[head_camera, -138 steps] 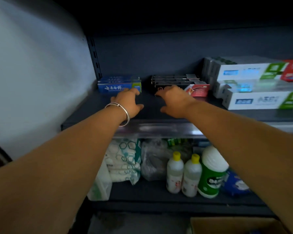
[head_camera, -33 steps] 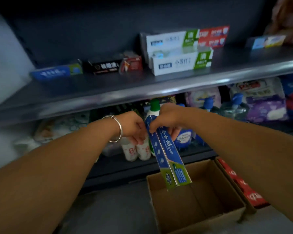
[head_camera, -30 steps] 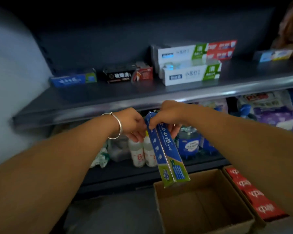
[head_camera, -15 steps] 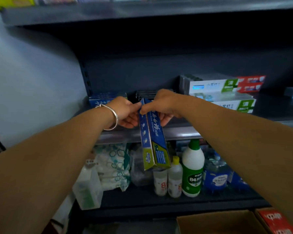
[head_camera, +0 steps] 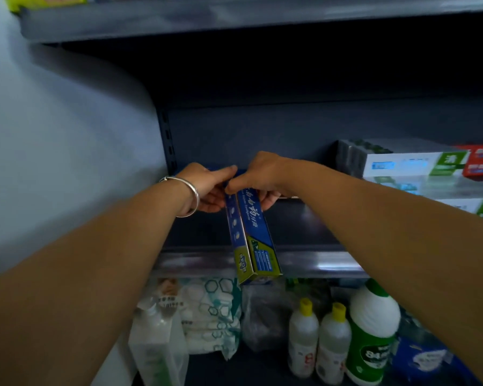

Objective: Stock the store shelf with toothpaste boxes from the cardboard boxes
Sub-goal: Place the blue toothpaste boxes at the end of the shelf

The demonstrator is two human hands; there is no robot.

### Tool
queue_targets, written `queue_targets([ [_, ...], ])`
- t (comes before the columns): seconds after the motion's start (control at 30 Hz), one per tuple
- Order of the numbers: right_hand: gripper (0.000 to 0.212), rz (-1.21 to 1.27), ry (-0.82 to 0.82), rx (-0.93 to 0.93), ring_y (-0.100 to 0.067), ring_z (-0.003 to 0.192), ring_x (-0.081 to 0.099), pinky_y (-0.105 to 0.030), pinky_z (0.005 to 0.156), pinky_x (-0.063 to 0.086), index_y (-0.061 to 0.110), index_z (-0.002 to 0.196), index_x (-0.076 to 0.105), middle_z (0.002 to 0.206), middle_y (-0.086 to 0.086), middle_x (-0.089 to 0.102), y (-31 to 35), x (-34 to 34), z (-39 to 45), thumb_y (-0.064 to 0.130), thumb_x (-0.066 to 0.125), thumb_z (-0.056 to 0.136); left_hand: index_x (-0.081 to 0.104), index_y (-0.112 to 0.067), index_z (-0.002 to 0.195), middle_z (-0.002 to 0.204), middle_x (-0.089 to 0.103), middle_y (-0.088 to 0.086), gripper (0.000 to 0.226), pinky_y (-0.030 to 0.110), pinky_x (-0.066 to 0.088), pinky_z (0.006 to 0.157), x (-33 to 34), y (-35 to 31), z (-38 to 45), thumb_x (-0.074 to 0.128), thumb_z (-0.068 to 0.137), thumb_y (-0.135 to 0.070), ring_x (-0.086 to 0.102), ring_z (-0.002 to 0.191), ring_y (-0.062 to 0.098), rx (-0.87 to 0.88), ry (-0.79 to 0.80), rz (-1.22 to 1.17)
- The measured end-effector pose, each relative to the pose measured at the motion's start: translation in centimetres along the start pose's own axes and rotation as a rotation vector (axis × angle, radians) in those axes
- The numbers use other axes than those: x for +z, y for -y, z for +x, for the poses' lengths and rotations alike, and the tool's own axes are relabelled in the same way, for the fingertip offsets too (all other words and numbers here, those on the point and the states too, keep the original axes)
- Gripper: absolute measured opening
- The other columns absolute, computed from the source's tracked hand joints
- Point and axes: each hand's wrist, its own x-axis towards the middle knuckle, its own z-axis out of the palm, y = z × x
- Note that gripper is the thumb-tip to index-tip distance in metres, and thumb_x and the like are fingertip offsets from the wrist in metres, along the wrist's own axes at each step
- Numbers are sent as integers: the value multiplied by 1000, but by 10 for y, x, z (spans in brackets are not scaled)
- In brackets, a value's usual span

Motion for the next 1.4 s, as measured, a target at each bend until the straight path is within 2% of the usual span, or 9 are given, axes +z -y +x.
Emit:
queue_targets([
  [0.17, 39, -5, -24, -37, -18, 80, 67, -30, 68, 57, 9, 90, 60, 89, -7, 67, 15, 9, 34, 39, 77, 72, 60, -2, 84, 71, 63, 12, 35, 28, 54, 59, -19, 13, 23, 59, 87, -37, 60, 58, 20, 7, -120, -84],
  [0.4, 53, 44, 15, -20, -14, 77, 64, -25, 62, 52, 9, 101, 62, 91, -4, 67, 18, 18, 57, 54, 71, 73, 54, -7, 75, 72, 61, 10, 31, 32, 53, 68, -39, 31, 40, 51, 94, -31, 59, 62, 20, -22, -256, -287],
  [0.5, 51, 28, 67, 47, -15, 72, 61, -25, 59, 50, 9, 107, 60, 90, -5, 64, 14, 20, 64, 49, 69, 78, 54, -6, 75, 73, 62, 12, 32, 30, 52, 62, -44, 39, 48, 49, 95, -31, 59, 61, 20, -49, -286, -334],
  [0.67, 17, 25, 96, 163, -17, 73, 52, -32, 65, 48, 13, 89, 55, 85, -4, 52, 8, 20, 69, 29, 61, 89, 53, -5, 76, 75, 62, 13, 32, 29, 52, 57, -48, 50, 57, 47, 96, -29, 61, 62, 21, -90, -299, -403],
  [0.83, 36, -30, 137, 180, -24, 91, 57, -42, 79, 50, 8, 128, 51, 117, -15, 59, 11, 23, 72, 15, 56, 93, 53, -4, 83, 79, 64, 13, 29, 29, 53, 57, -51, 54, 65, 44, 97, -28, 63, 67, 21, -130, -257, -444],
  [1.0, 34, -57, 44, 96, -15, 69, 55, -28, 58, 47, 4, 122, 56, 90, -9, 60, 15, 27, 77, 15, 61, 90, 53, -3, 104, 81, 64, 13, 26, 33, 54, 63, -58, 60, 71, 39, 98, -25, 64, 72, 22, -152, -227, -492],
  [1.07, 35, -138, 5, 43, -21, 78, 61, -32, 67, 52, 2, 119, 58, 92, -10, 63, 14, 30, 80, 17, 64, 88, 50, -4, 105, 80, 61, 13, 22, 36, 53, 69, -60, 62, 74, 38, 98, -20, 62, 71, 23, -161, -238, -496],
  [1.17, 39, -255, -64, -25, -32, 111, 58, -40, 97, 47, 0, 119, 60, 119, -16, 61, 13, 32, 83, 16, 67, 85, 50, -6, 111, 88, 59, 13, 20, 35, 48, 76, -62, 65, 80, 38, 95, -9, 59, 72, 22, -160, -281, -439],
  [1.4, 51, -250, -128, -87, -21, 119, 52, -30, 101, 43, 9, 128, 55, 130, -8, 55, 4, 40, 92, 10, 73, 80, 55, -12, 129, 119, 61, 11, 60, 36, 50, 90, -70, 80, 93, 47, 77, 19, 58, 103, 26, -36, -299, -52],
])
